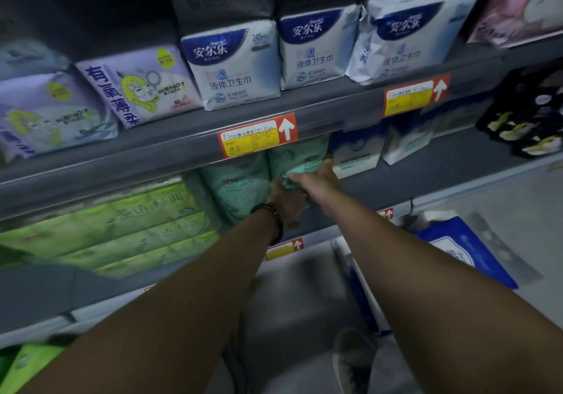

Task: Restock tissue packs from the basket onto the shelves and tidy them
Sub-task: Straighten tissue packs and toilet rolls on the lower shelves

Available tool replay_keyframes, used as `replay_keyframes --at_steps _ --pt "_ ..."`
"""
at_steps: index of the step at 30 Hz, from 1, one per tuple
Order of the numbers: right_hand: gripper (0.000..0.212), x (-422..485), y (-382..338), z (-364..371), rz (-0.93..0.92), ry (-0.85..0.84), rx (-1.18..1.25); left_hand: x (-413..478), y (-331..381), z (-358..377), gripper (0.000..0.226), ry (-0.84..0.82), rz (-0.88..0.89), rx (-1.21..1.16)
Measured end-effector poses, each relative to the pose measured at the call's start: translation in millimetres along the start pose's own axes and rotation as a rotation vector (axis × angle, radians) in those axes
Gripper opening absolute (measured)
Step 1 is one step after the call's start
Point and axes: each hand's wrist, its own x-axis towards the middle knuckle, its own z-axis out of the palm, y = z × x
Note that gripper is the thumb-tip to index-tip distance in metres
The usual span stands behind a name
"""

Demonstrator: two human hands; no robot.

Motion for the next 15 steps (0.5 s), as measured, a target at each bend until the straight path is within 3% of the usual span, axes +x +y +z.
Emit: replay_keyframes --at_steps 4,6,7,10,13,15 --pt "0.079 -3 -10 -12 0.017 -0.165 -0.016 -9 14 -3 0.034 -0.008 -0.055 0.041" --pt "0.083 -12 -16 -20 0.012 -0.191 -0.151 -16 21 -5 0.069 0.028 -0.042 0.114" --pt "0.074 -16 -19 -25 0.006 -0.173 -0.215 -25 26 -6 0.075 0.034 0.01 0.217" --pt "0.022 -46 -34 -46 0.066 -0.117 -0.281 -56 39 -16 0.023 -0.06 0.141 0.689" --pt "0.016 -92 -42 -69 0.049 -0.22 -0.517 -109 48 -20 0.032 -0.207 0.155 1.002" --pt "0.012 -128 -46 -84 0.018 -0.301 -0.713 -152 47 -12 0.034 -0.254 0.262 1.135"
